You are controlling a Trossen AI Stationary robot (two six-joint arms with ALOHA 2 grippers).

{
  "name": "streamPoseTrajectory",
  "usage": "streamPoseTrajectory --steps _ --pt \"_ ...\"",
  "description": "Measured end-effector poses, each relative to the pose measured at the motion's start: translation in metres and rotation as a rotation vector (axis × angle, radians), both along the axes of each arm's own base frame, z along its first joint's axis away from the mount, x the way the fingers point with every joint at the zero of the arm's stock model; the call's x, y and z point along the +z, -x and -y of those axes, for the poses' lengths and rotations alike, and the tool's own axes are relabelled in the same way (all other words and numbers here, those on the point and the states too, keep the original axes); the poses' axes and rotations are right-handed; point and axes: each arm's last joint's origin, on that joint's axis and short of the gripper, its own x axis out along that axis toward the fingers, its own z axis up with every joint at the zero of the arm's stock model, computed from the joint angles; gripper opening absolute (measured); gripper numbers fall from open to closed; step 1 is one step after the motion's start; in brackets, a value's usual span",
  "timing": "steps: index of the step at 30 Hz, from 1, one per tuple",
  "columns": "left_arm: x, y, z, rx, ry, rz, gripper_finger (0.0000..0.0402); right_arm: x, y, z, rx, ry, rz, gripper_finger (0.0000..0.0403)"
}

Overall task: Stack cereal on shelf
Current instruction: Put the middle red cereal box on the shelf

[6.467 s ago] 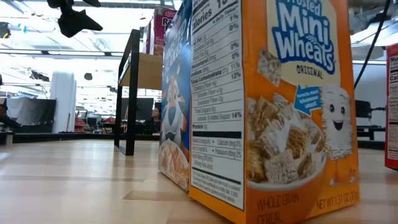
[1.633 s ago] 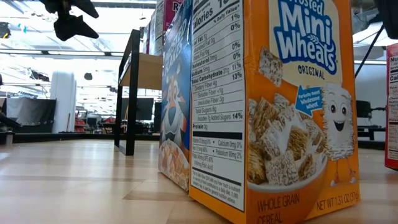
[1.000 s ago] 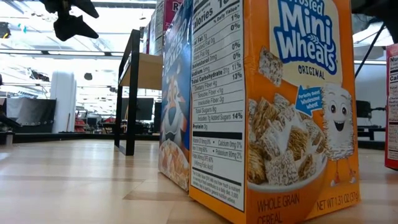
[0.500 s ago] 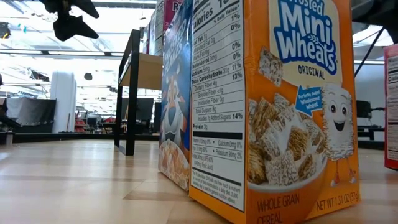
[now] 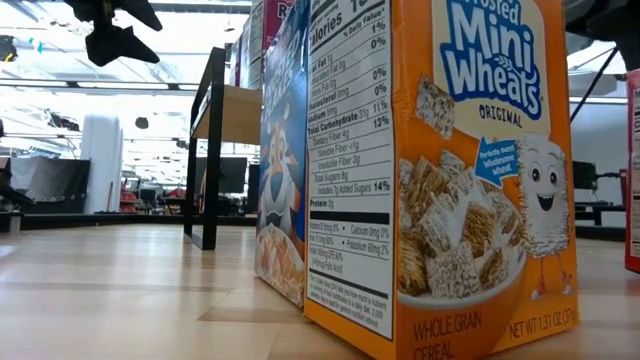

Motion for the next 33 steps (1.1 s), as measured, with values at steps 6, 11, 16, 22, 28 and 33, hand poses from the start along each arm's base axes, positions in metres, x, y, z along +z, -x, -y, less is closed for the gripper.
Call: streamPoseTrajectory --steps 6,11,16,22,28,33 --pt "0.0 0.0 0.0 0.005 0.01 0.0 0.0268 0.001 -0.005 0.004 -0.023 -0.019 0.016 0.0297" --pt "0.0 0.0 0.0 0.005 0.011 0.0 0.0268 0.001 -0.005 0.004 -0.024 -0.054 -0.016 0.0265" --pt "0.0 0.0 0.0 0.005 0.012 -0.001 0.0268 0.001 -0.005 0.004 -0.031 -0.057 -0.019 0.0232" --pt "-0.001 0.0 0.0 0.006 0.015 -0.003 0.0268 0.001 -0.005 0.004 -0.032 -0.059 -0.017 0.0193" --pt "-0.001 0.0 0.0 0.007 0.015 -0.003 0.0268 0.015 -0.005 0.005 -0.026 -0.047 -0.033 0.0172" --pt "-0.001 0.0 0.0 0.007 0.015 -0.004 0.0268 0.041 -0.008 0.011 -0.004 -0.019 -0.047 0.017"
